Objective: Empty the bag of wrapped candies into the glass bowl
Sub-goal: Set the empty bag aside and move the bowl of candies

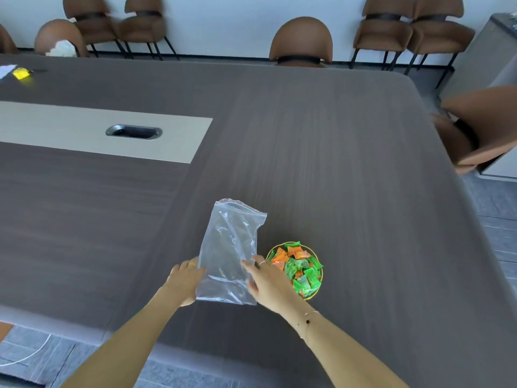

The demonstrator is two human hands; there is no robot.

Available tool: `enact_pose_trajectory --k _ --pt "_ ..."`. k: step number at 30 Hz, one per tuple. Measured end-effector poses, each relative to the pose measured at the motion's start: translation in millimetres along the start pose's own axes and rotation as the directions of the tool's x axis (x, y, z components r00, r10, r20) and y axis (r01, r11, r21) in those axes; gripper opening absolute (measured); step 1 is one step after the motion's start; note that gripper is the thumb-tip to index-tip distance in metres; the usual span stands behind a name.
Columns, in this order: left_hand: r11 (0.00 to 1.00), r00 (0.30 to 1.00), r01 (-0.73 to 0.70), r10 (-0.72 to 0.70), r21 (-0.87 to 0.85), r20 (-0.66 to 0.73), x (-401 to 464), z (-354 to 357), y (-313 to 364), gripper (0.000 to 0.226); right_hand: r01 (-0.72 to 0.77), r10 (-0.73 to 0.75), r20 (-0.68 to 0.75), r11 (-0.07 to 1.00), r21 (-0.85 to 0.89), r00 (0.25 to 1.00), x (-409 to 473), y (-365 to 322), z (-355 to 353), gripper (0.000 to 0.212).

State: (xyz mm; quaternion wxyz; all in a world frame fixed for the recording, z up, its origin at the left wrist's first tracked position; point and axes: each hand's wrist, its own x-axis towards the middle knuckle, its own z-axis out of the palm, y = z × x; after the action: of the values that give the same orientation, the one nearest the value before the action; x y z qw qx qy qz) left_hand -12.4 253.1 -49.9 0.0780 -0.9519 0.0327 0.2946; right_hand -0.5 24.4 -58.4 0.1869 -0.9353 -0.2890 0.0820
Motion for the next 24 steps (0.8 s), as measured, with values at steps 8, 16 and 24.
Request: enact_pose_trajectory --k 8,16,24 --pt "0.739 0.972 -0.153 -0.007 -0.655 -0.236 22 -52 71 0.024 -0.489 0.496 -0.091 0.868 0.087 0.864 -32 109 -51 0.033" --pt "0.749 0.960 0.000 -0.185 -0.663 -0.209 50 -27 136 0.023 -0.737 0.712 0.293 0.456 0.499 0.638 -72 138 -11 0.030" --pt "0.593 0.988 0.078 -0.152 -0.802 -0.017 65 -21 144 0.012 -0.742 0.699 0.334 0.422 0.522 0.632 -48 130 -7 0.020"
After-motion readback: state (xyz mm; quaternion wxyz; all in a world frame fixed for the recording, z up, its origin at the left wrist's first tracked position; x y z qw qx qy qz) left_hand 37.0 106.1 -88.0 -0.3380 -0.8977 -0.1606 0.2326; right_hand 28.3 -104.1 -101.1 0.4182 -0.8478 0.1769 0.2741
